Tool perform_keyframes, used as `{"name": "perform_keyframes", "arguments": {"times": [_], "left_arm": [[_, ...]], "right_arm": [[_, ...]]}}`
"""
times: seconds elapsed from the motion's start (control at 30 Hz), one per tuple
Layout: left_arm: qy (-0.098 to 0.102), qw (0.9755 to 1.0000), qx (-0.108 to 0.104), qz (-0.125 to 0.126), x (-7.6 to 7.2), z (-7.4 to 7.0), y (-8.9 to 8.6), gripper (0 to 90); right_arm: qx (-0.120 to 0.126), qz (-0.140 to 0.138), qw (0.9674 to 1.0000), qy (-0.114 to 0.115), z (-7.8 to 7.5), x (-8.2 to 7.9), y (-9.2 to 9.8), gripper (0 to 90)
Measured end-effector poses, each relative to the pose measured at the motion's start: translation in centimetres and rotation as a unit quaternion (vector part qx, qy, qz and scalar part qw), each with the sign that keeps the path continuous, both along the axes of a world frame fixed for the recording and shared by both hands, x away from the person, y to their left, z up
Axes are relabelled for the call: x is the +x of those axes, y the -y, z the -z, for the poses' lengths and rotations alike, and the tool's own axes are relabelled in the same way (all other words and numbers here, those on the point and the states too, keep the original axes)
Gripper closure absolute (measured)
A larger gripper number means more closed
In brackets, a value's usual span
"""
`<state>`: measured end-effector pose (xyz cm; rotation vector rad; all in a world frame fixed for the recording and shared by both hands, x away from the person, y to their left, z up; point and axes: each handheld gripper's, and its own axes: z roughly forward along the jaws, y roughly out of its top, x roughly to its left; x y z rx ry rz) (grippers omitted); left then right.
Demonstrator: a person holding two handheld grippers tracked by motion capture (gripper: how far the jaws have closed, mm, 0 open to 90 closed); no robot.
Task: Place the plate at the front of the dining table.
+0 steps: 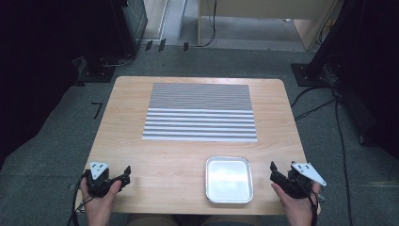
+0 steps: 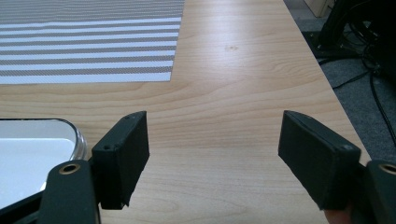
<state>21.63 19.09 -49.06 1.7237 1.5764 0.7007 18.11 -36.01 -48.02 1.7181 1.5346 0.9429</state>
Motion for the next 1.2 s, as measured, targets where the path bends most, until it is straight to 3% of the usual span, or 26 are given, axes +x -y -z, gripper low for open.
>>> {"name": "perform_keyframes", "arguments": {"times": [0.63,0.9,1.2], "left_arm": [[-0.002,0.9987,-0.005,0.051,-0.2,-0.2,5.7,13.0],[0.0,0.9969,-0.004,0.078,0.1,-0.5,8.3,13.0],[-0.001,0.9944,-0.018,0.104,-0.1,-0.5,11.3,13.1]], "right_arm": [[-0.006,-0.023,0.9997,0.002,-0.1,-0.4,-1.6,24.0],[-0.012,-0.035,0.9993,-0.005,0.2,-0.3,-1.9,26.7],[-0.018,-0.051,0.9985,-0.004,0.3,-0.5,-3.3,27.4]]}}
